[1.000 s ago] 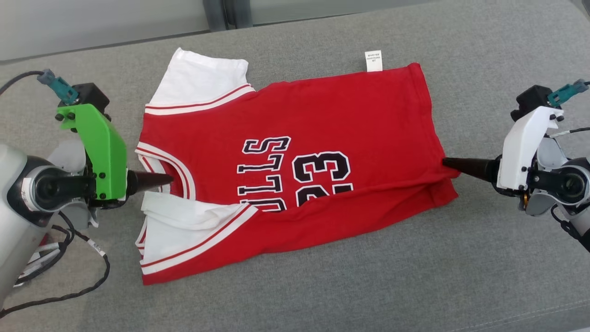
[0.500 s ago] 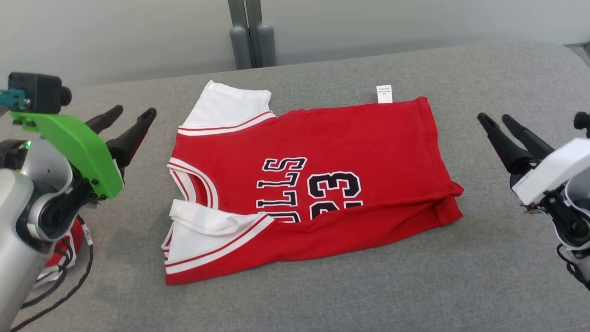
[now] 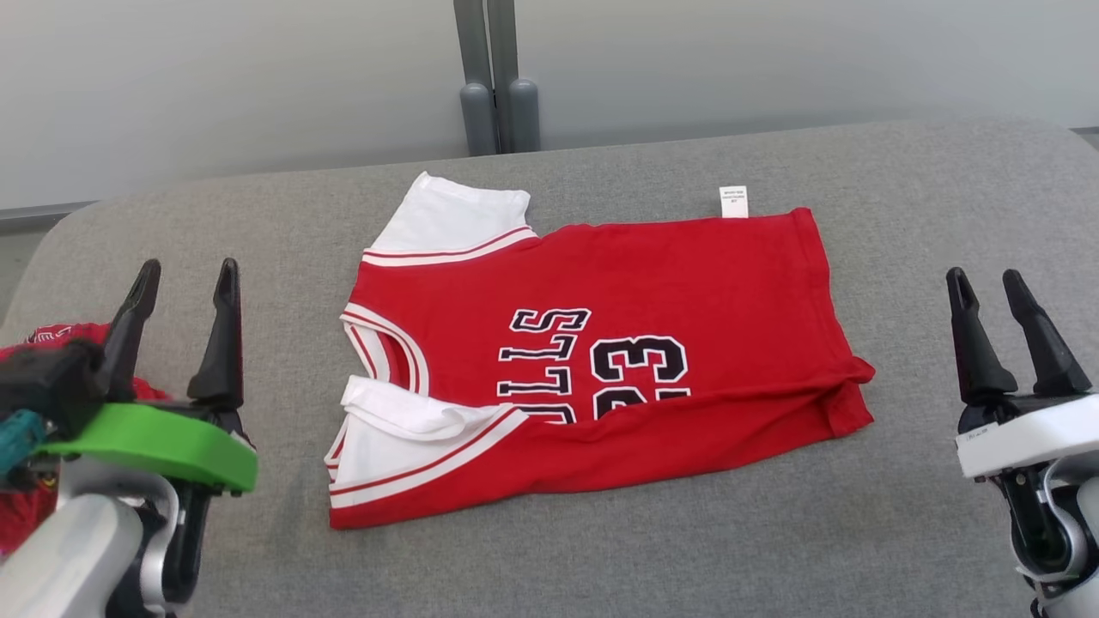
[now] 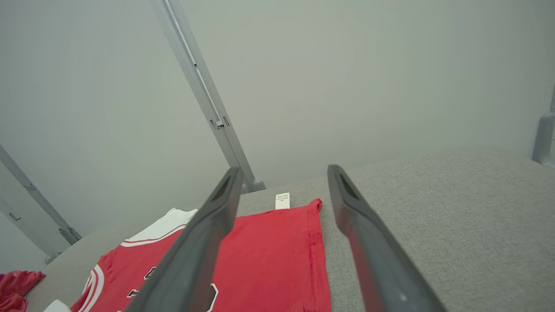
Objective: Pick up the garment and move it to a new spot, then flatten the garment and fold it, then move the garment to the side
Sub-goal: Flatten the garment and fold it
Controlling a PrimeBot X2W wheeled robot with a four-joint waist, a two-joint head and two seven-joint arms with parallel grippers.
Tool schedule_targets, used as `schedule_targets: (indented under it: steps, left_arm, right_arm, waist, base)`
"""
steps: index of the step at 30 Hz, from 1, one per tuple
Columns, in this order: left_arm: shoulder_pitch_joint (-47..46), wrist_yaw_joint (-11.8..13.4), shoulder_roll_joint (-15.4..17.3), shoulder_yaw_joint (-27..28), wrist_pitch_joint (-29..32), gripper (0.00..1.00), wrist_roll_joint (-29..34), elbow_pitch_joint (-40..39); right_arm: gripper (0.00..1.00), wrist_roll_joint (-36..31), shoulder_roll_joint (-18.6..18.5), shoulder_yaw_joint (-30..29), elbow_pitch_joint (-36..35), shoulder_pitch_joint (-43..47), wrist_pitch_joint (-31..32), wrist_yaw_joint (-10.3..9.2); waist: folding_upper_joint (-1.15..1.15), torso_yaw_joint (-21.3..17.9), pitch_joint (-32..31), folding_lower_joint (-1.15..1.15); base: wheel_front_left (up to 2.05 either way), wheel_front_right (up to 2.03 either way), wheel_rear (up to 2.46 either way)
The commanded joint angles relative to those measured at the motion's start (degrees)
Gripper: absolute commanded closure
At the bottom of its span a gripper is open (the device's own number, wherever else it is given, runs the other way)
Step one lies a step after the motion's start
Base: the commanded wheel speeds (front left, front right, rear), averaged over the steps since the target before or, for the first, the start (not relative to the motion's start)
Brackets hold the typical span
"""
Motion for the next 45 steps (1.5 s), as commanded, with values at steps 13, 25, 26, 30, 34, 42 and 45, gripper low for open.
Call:
schedule_targets:
  steps: [13, 25, 26, 30, 34, 42, 45]
  left_arm:
    - [20.1, -2.4, -16.4, 14.2, -0.9, 0.00, 17.1, -2.0]
    - [23.2, -9.2, -21.6, 19.2, -0.9, 0.00, 22.1, 4.5]
    - [22.9, -9.5, -21.9, 19.2, -0.9, 0.00, 21.8, 5.3]
    - [21.3, -10.4, -22.6, 18.4, -0.4, 0.00, 20.9, 8.1]
    - [19.5, -11.4, -23.3, 17.5, -0.1, 0.00, 20.5, 10.6]
    - [16.4, -14.3, -24.6, 15.5, 0.8, 0.00, 19.5, 16.6]
    - [15.5, -15.4, -24.8, 14.7, 1.9, 0.00, 19.3, 19.1]
  right_arm:
    - [0.00, -13.7, 9.2, -8.0, -1.1, 12.4, -0.3, 0.03]
    - [0.00, -18.7, 7.9, -4.1, 8.7, 8.6, 1.7, 0.03]
    - [0.00, -19.6, 8.0, -3.4, 9.7, 7.7, 2.4, 0.03]
    - [0.00, -23.2, 9.1, -1.8, 13.6, 4.8, 4.4, 0.03]
    - [0.00, -25.7, 10.3, -0.2, 17.1, 1.5, 5.6, 0.02]
    - [0.00, -30.3, 11.4, -0.4, 24.2, -3.4, 5.6, 0.02]
    - [0.00, -31.4, 11.6, -1.4, 26.0, -4.5, 5.2, 0.02]
  waist:
    - [0.00, 0.7, 0.0, 0.00]
    - [0.00, 1.0, -0.3, 0.00]
    - [0.00, 0.9, -0.2, 0.00]
    - [0.00, 1.0, 0.6, 0.00]
    - [0.00, 1.2, 1.9, 0.00]
    - [0.00, 1.6, 4.0, 0.00]
    - [0.00, 1.7, 4.7, 0.00]
  base:
    - [0.00, 0.00, 0.00]
    - [0.00, 0.00, 0.00]
    - [0.00, 0.00, 0.00]
    - [0.00, 0.00, 0.00]
    - [0.00, 0.00, 0.00]
    - [0.00, 0.00, 0.00]
    - [0.00, 0.00, 0.00]
